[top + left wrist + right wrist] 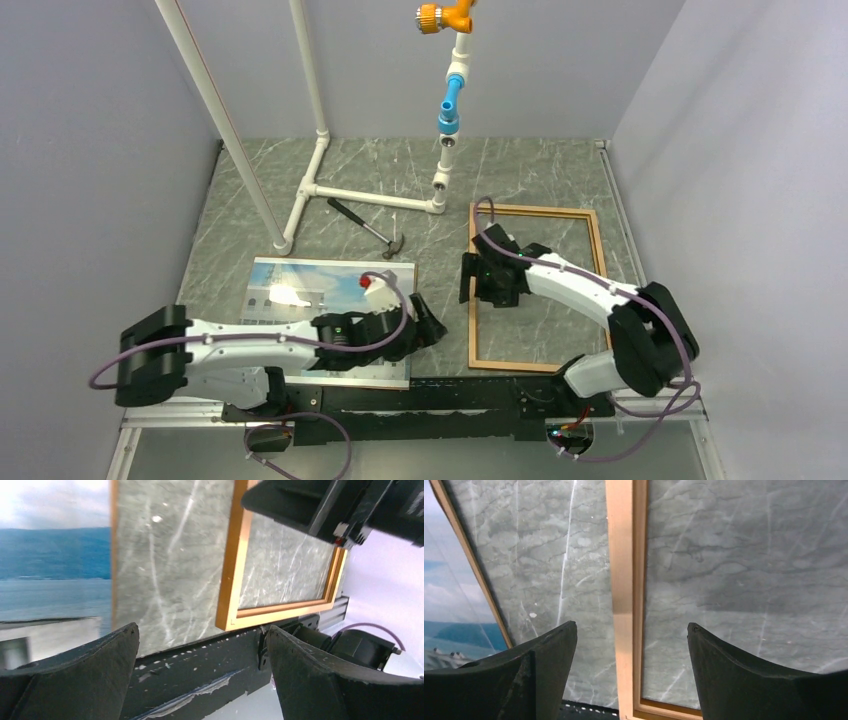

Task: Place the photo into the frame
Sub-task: Adjust the photo frame at the center of the board.

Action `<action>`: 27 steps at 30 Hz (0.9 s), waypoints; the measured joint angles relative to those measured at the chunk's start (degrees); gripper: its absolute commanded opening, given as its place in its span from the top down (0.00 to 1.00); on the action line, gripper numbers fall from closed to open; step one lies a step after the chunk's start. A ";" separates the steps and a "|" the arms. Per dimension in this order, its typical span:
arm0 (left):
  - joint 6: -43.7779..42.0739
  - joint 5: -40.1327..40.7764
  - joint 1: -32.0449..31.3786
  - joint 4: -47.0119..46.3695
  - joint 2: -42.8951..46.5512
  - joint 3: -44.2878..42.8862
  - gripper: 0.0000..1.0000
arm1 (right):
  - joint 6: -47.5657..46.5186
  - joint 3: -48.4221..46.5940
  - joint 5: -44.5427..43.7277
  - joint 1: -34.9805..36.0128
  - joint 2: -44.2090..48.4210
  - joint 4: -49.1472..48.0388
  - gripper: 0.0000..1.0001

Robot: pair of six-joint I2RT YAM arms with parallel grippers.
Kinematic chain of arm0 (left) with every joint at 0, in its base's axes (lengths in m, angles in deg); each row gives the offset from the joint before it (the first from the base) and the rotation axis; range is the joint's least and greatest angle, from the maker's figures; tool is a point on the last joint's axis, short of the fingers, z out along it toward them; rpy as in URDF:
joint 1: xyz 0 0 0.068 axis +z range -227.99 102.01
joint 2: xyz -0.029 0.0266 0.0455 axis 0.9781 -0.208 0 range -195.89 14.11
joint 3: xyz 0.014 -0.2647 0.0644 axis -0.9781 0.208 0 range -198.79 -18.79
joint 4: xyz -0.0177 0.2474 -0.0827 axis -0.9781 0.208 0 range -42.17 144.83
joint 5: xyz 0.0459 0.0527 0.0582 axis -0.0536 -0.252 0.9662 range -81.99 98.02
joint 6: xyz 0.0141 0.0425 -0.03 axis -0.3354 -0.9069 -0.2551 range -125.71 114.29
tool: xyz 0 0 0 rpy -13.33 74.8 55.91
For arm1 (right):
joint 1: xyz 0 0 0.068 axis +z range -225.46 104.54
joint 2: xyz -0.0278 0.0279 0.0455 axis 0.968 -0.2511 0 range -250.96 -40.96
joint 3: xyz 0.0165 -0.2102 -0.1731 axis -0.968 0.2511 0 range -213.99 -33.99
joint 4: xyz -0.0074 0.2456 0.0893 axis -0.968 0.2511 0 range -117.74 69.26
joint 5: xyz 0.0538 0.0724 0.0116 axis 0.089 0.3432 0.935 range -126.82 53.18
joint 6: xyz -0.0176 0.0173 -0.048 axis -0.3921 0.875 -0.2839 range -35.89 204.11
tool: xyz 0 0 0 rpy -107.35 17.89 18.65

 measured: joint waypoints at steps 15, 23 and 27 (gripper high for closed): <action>6.03 10.43 -0.76 13.22 9.62 3.89 0.00 | 2.73 -13.14 -16.24 11.13 -18.93 3.04 0.70; 6.86 12.04 -0.85 17.20 10.23 3.52 0.01 | 0.81 -14.19 -19.32 11.02 -19.56 4.44 0.85; 7.37 12.66 -0.85 18.51 10.97 3.52 0.01 | -0.74 -15.21 -20.33 10.69 -20.35 4.50 0.89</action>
